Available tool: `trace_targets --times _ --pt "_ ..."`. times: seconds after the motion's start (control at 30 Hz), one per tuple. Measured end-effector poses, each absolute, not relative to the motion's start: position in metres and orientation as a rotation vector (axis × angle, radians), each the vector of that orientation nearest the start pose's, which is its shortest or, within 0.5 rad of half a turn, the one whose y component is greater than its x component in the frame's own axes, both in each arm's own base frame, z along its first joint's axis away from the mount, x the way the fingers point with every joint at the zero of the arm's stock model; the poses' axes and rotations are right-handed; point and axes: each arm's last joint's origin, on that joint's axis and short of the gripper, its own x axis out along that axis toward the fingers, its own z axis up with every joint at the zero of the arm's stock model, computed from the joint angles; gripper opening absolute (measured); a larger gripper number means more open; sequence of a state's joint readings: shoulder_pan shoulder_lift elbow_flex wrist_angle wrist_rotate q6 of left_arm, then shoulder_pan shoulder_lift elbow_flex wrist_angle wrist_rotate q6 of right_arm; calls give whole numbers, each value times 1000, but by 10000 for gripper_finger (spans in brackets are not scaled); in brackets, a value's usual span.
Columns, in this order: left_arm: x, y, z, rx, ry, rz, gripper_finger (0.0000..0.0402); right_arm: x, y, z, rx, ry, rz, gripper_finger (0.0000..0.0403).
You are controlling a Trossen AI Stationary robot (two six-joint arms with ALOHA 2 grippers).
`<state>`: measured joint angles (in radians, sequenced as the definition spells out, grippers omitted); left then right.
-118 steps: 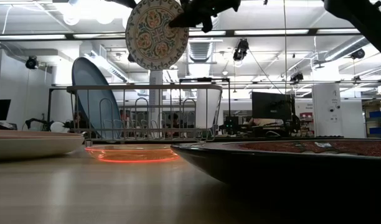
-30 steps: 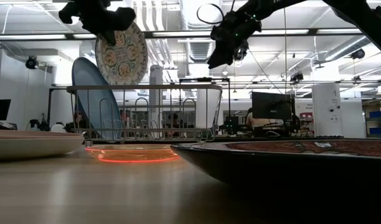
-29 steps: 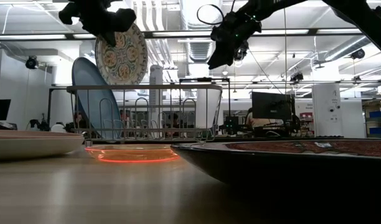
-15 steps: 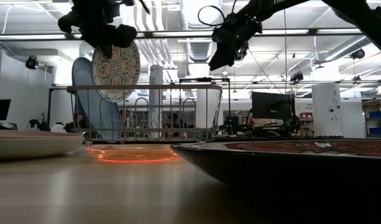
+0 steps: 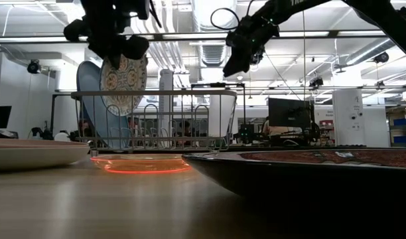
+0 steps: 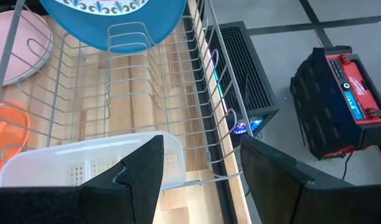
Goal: Sort dishes
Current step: Put the white plate in the dishwasher rack
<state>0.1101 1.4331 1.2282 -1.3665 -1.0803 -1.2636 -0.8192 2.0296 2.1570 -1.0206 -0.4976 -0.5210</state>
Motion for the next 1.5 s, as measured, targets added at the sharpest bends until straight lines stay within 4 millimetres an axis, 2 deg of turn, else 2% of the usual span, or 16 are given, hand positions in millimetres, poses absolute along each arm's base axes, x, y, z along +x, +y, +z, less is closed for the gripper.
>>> trace_targets --times 0.83,0.97,1.5 --pt "247 61 268 -308 668 1616 25 302 -308 350 53 772 -99 199" --pt "251 63 262 -328 699 1623 38 302 -308 350 52 771 -99 199" --pt "264 67 242 -315 748 1647 47 302 -308 349 51 777 -95 199"
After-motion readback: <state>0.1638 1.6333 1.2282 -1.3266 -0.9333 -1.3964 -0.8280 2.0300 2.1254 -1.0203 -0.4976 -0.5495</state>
